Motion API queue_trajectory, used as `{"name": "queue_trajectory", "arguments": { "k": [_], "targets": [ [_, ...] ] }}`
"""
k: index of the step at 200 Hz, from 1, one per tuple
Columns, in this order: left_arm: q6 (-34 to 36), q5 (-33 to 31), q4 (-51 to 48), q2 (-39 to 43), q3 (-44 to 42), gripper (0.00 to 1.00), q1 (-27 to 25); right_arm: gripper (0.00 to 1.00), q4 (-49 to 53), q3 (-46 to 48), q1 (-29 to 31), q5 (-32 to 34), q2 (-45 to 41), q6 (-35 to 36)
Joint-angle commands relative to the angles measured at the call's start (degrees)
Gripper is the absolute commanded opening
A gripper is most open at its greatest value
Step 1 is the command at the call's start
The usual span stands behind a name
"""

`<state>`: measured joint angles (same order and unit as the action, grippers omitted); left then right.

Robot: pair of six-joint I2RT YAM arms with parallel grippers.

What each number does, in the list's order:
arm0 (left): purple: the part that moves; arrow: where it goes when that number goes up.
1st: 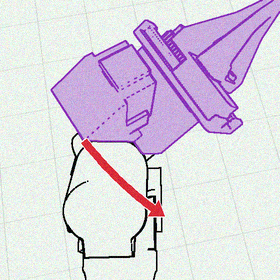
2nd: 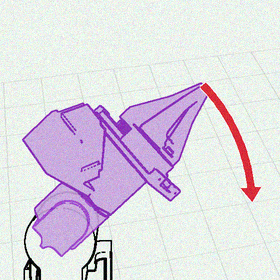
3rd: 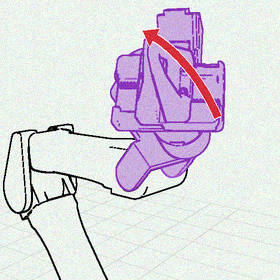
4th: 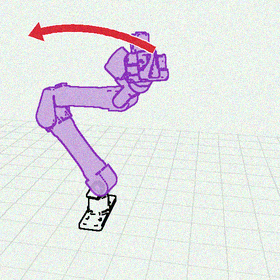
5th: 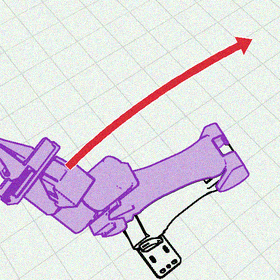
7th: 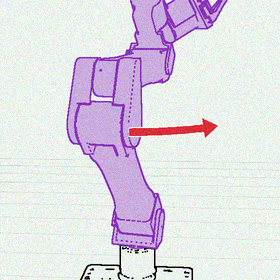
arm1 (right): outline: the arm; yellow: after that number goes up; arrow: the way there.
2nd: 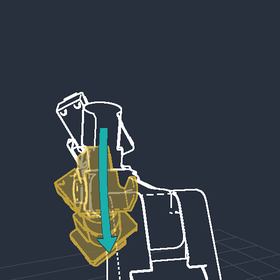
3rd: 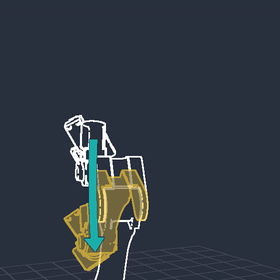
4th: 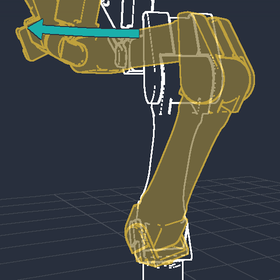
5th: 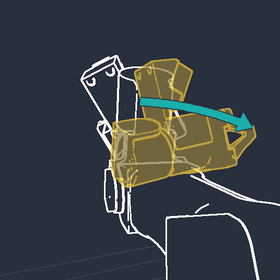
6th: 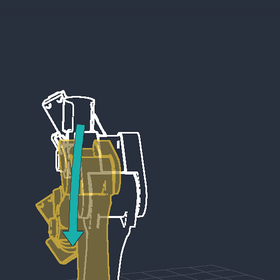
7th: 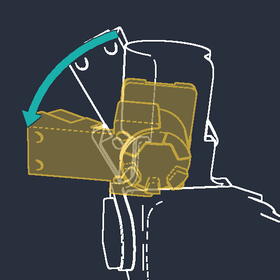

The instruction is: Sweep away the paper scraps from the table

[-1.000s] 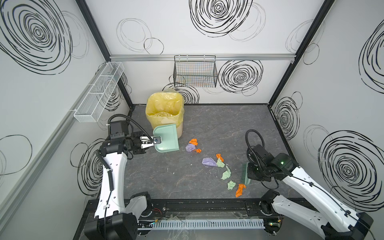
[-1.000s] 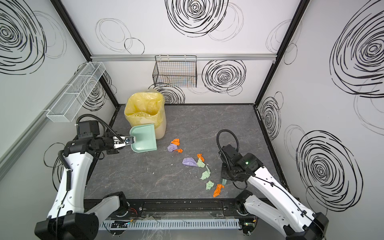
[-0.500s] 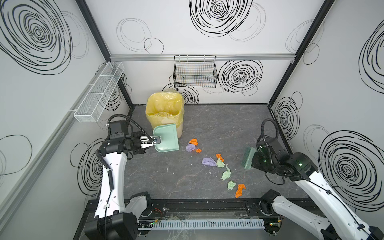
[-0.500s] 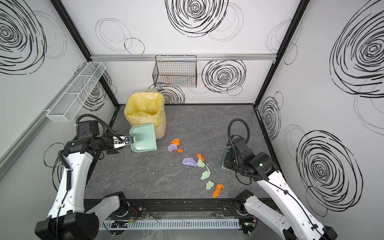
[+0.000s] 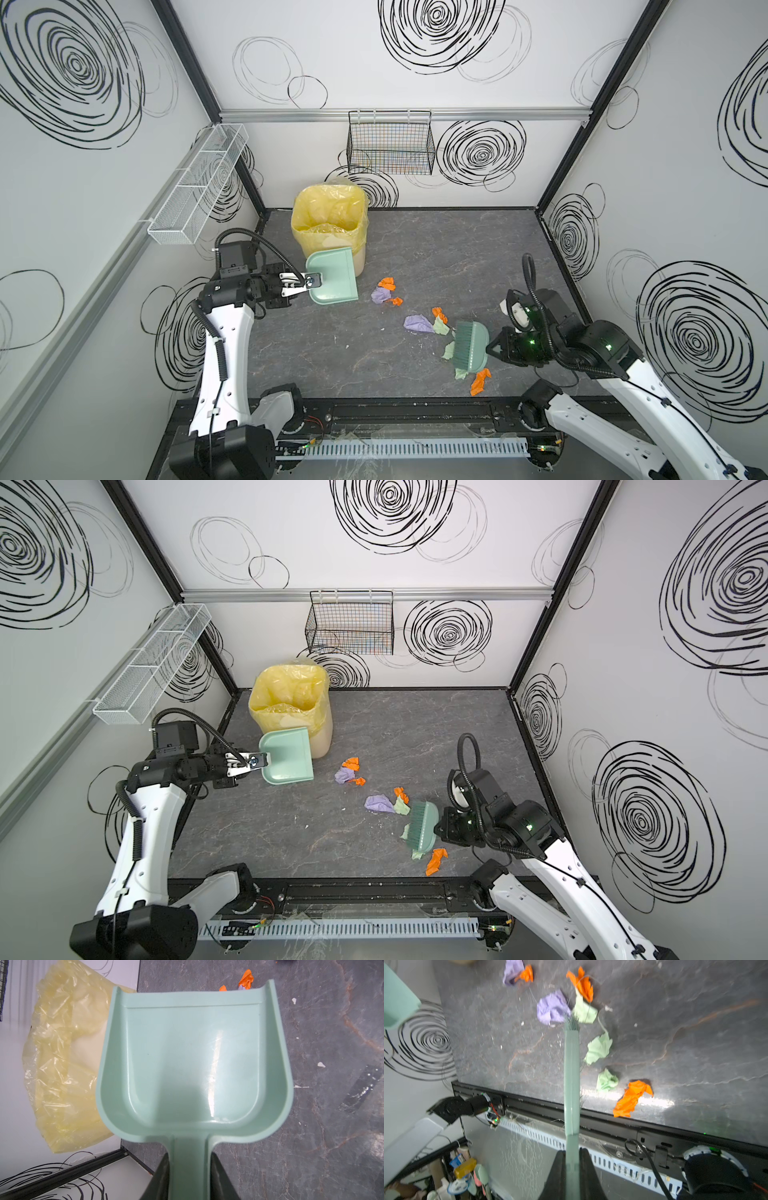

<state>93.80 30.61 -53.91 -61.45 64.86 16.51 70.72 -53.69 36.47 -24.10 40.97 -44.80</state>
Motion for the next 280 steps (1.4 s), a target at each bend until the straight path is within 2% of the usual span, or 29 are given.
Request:
{"name": "queue_trajectory", "arguments": {
  "k": [1, 21, 55, 91, 115, 157, 194, 253, 280],
  "targets": [
    [0.1, 1.0, -0.6, 0.2, -0.3, 0.0, -0.3, 0.0, 1.4, 2.9, 6.8, 1.0, -0.5, -5.7],
    [0.2, 0.6, -0.5, 0.1, -0.5, 0.0, -0.3, 0.0, 1.4, 4.2, 13.4, 4.2, -1.6, -11.8],
    [0.1, 0.7, -0.3, -0.4, -0.2, 0.0, -0.4, 0.0, 1.4, 5.2, 18.4, 6.7, -6.5, -20.2],
    [-1.2, 0.5, -0.2, -0.6, 0.3, 0.0, -2.0, 0.0, 1.6, 5.7, 26.1, 13.7, -10.8, -31.6],
    [-1.3, -0.3, 0.0, -0.3, -0.1, 0.0, -2.5, 0.0, 1.7, 10.5, 30.9, 16.1, -14.3, -39.3],
    [-0.9, -1.2, 0.3, -0.3, -0.5, 0.0, -2.5, 0.0, 1.6, 14.5, 33.8, 22.7, -22.2, -49.5],
    [-1.4, -1.0, 0.4, -1.2, 0.0, 0.0, -2.9, 0.0, 1.9, 11.8, 33.5, 28.9, -26.0, -52.0],
    [-1.6, -1.3, 0.7, -1.1, -0.3, 0.0, -3.4, 0.0, 1.9, 13.0, 33.4, 25.9, -25.7, -51.8],
    [-1.8, -1.2, 0.6, -1.1, -0.1, 0.0, -3.3, 0.0, 1.9, 16.5, 33.6, 24.2, -25.8, -52.1]
  ]
}}
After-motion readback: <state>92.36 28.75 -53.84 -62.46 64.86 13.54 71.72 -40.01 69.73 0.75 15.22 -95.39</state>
